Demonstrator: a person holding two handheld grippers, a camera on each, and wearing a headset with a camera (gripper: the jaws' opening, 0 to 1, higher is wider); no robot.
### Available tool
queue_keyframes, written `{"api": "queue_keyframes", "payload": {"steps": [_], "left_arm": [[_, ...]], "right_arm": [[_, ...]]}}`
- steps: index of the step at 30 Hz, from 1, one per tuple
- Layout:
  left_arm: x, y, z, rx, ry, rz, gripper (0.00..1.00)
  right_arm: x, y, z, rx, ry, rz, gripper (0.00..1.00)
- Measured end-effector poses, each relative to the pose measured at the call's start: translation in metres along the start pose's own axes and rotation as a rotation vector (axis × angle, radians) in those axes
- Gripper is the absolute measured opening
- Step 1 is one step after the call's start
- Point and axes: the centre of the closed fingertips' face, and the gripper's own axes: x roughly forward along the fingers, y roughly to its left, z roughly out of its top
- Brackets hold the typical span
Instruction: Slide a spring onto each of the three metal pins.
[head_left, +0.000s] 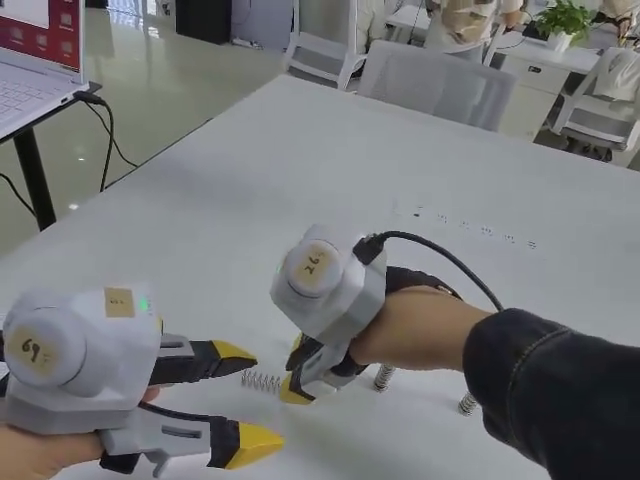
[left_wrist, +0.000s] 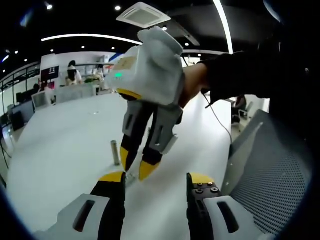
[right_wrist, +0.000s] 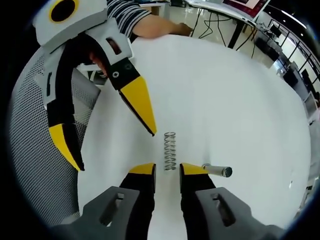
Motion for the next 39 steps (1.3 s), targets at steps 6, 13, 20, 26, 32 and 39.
{"api": "queue_keyframes", "payload": {"steps": [6,13,20,26,32,39], "left_arm": [[0.001,0.0,-0.001,0.0,0.002,-0.003,0.42],[0.001,0.0,-0.001,0.001,0.002,-0.003,0.42],[0.0,0.001,-0.001,0.0,0.003,-0.001,0.42],[0.0,0.001,-0.001,0.002,0.004,0.002,0.41],[0.0,0.001,0.0,0.002,0.003,0.003,0.41],[0.001,0.0,-0.001,0.006,0.006,-0.002,0.41]], "right_arm": [[0.005,-0.004,-0.003,0.004,0.011,-0.024,0.15],[0.008,-0.003,-0.001,0.002,0.016,-0.017,0.13],[0.01,-0.001,-0.002,-0.001,0.03,-0.007,0.09],[0.01,0.0,-0.002,0.018,0.029,-0.006,0.08],[0.008,0.003,-0.006,0.032,0.043,-0.001,0.08],[-0.005,0.01,-0.008,0.045,0.05,0.011,0.08]]}}
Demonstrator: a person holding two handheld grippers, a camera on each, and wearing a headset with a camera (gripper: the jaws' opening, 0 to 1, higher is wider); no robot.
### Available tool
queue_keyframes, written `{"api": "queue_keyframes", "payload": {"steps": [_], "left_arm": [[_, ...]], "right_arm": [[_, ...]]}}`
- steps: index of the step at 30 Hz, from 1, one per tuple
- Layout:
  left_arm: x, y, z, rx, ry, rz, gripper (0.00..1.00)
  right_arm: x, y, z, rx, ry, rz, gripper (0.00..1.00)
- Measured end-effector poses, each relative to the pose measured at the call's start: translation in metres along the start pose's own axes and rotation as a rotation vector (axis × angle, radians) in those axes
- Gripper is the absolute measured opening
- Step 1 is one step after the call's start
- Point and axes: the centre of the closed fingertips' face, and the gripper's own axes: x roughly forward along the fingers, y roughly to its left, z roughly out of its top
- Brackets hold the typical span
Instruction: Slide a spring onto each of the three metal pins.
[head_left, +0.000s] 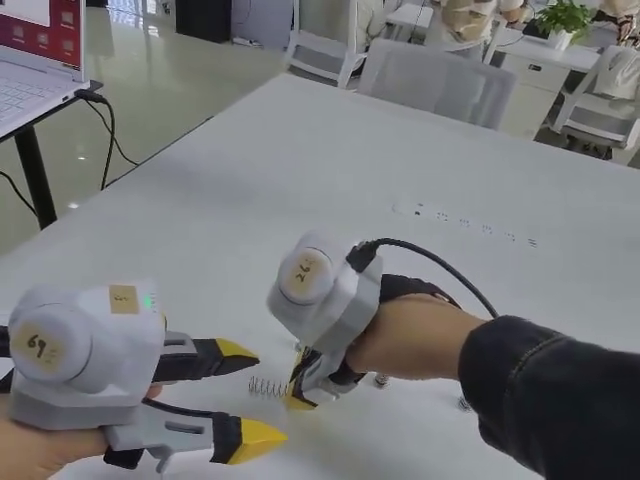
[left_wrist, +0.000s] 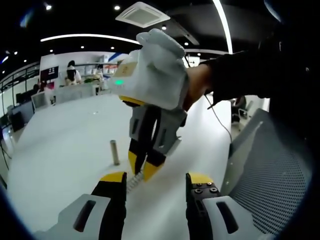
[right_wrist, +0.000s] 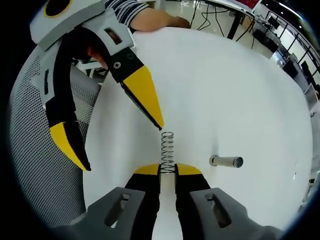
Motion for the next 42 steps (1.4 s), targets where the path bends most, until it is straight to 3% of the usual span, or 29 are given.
{"api": "queue_keyframes", "payload": {"steps": [13,22,34,42], "left_arm": [[0.003,-0.005,0.001,0.035,0.017,-0.022,0.41],[0.002,-0.005,0.012,0.071,0.02,-0.035,0.41],[0.004,-0.006,0.025,0.13,0.032,-0.052,0.37],[0.004,-0.01,0.026,0.174,0.031,-0.066,0.22]], "right_arm": [[-0.045,0.019,0.005,-0.023,-0.027,0.014,0.08],[-0.065,0.028,0.008,-0.048,-0.032,0.014,0.08],[-0.076,0.031,0.01,-0.064,-0.039,0.006,0.08],[-0.076,0.036,0.007,-0.079,-0.031,0.015,0.08]]}}
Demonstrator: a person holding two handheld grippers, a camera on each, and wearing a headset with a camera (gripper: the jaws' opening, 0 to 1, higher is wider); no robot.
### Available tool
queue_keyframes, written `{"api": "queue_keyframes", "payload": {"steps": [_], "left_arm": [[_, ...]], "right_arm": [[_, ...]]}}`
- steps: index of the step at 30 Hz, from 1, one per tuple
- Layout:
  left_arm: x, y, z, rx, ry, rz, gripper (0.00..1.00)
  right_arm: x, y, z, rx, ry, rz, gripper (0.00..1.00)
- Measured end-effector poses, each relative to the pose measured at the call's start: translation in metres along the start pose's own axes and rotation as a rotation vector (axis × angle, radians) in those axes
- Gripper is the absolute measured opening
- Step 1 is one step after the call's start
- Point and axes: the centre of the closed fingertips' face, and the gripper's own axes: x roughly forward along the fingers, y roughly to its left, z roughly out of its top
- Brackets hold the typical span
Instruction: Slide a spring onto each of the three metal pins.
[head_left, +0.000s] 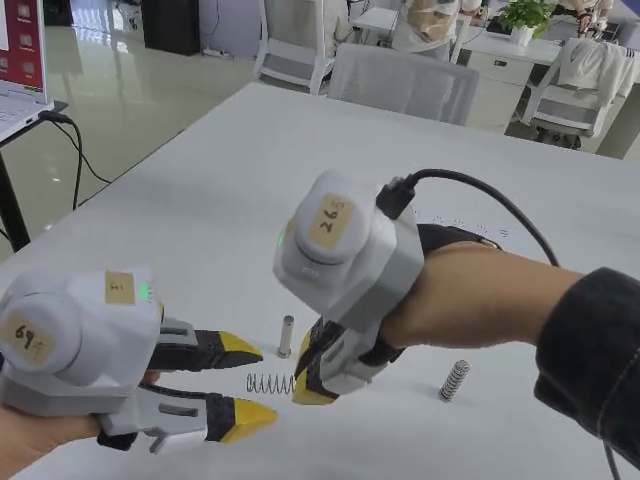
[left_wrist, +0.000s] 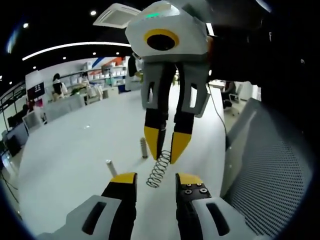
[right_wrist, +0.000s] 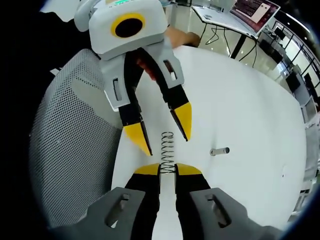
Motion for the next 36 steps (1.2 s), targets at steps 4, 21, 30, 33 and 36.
{"api": "queue_keyframes", "payload": {"steps": [4,21,30,33,36], "left_arm": [[0.001,-0.002,-0.002,0.021,0.007,-0.012,0.12],[0.004,-0.003,-0.008,0.06,0.032,-0.015,0.04],[0.005,-0.001,-0.01,0.053,0.036,-0.014,0.03],[0.006,0.0,-0.01,0.053,0.036,-0.014,0.03],[0.006,0.0,-0.009,0.053,0.035,-0.014,0.03]], "right_arm": [[0.0,0.003,0.0,-0.008,0.003,0.006,0.08],[-0.007,0.004,0.004,-0.015,-0.011,0.001,0.08],[-0.014,0.005,0.015,-0.03,-0.042,-0.014,0.08],[-0.017,0.005,0.021,-0.034,-0.061,-0.018,0.08],[-0.021,0.005,0.027,-0.034,-0.086,-0.022,0.07]]}}
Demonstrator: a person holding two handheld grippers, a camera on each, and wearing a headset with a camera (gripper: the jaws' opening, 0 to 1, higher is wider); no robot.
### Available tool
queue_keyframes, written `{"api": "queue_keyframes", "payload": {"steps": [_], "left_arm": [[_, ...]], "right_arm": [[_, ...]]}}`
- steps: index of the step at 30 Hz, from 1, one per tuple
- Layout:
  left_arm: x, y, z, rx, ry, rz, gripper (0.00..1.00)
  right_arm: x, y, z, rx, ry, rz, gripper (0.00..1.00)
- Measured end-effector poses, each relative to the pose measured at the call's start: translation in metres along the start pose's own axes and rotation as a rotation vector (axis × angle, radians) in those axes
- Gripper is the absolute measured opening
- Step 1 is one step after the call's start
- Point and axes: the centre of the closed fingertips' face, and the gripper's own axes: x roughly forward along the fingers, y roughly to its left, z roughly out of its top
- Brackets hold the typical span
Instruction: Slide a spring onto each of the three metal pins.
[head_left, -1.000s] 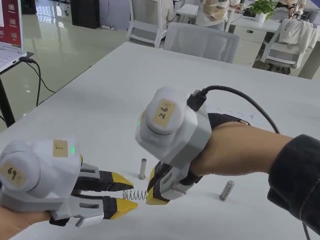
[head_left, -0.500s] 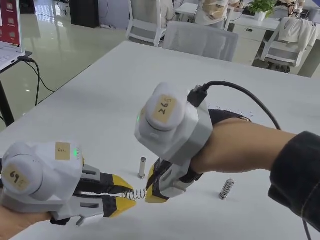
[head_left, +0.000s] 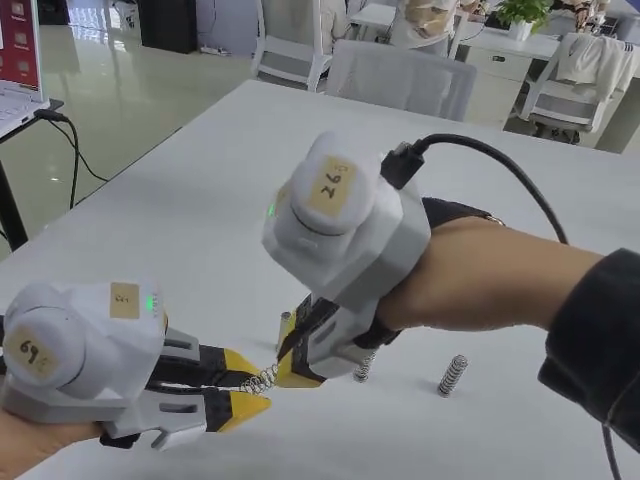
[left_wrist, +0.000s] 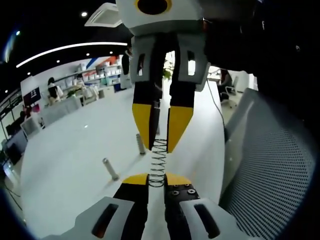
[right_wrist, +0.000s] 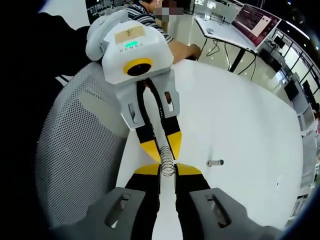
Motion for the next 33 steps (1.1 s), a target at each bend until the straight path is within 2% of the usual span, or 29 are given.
{"api": "queue_keyframes", "payload": {"steps": [5,10,22,33], "left_arm": [[0.001,-0.001,0.002,-0.002,-0.007,-0.005,0.03],[0.001,-0.001,0.004,-0.009,-0.017,-0.003,0.03],[-0.001,-0.001,0.006,-0.019,-0.042,0.001,0.03],[-0.002,-0.004,0.01,-0.01,-0.053,-0.008,0.03]], "right_arm": [[-0.003,0.0,0.012,0.001,-0.041,-0.004,0.07],[-0.003,0.001,0.018,-0.019,-0.053,-0.009,0.08],[0.004,0.002,0.013,-0.034,-0.037,0.009,0.12],[0.01,0.004,0.01,-0.034,-0.018,0.025,0.09]]}}
